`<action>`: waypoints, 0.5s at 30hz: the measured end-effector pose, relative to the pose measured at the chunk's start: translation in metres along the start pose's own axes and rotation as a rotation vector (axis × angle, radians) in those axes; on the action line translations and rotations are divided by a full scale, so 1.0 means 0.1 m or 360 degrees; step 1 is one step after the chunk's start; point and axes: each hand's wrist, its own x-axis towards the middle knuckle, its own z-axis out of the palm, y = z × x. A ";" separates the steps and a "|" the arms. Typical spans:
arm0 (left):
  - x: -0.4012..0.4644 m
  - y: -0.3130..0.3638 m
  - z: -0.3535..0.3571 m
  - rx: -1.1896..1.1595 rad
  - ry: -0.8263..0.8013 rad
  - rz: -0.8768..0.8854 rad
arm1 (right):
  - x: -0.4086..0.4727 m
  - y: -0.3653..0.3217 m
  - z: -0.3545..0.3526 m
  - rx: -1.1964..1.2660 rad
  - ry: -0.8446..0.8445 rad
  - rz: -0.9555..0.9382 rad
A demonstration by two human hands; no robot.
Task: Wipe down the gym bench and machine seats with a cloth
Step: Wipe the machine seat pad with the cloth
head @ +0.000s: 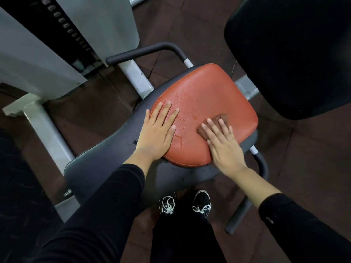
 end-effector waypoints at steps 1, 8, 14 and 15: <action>0.00 -0.01 0.00 -0.0017 0.0005 0.0002 | 0.04 -0.12 0.03 -0.0013 0.0022 0.0002; -0.01 0.00 -0.01 -0.0087 0.0030 0.0030 | -0.35 -0.21 0.22 -0.0041 -0.0074 -0.0538; 0.00 0.02 -0.03 -0.0061 0.0008 -0.0002 | -0.35 0.25 0.00 -0.0051 -0.0145 -0.0481; 0.00 0.02 -0.03 -0.0061 0.0012 -0.0003 | -0.28 0.21 -0.02 -0.0009 -0.0125 -0.0393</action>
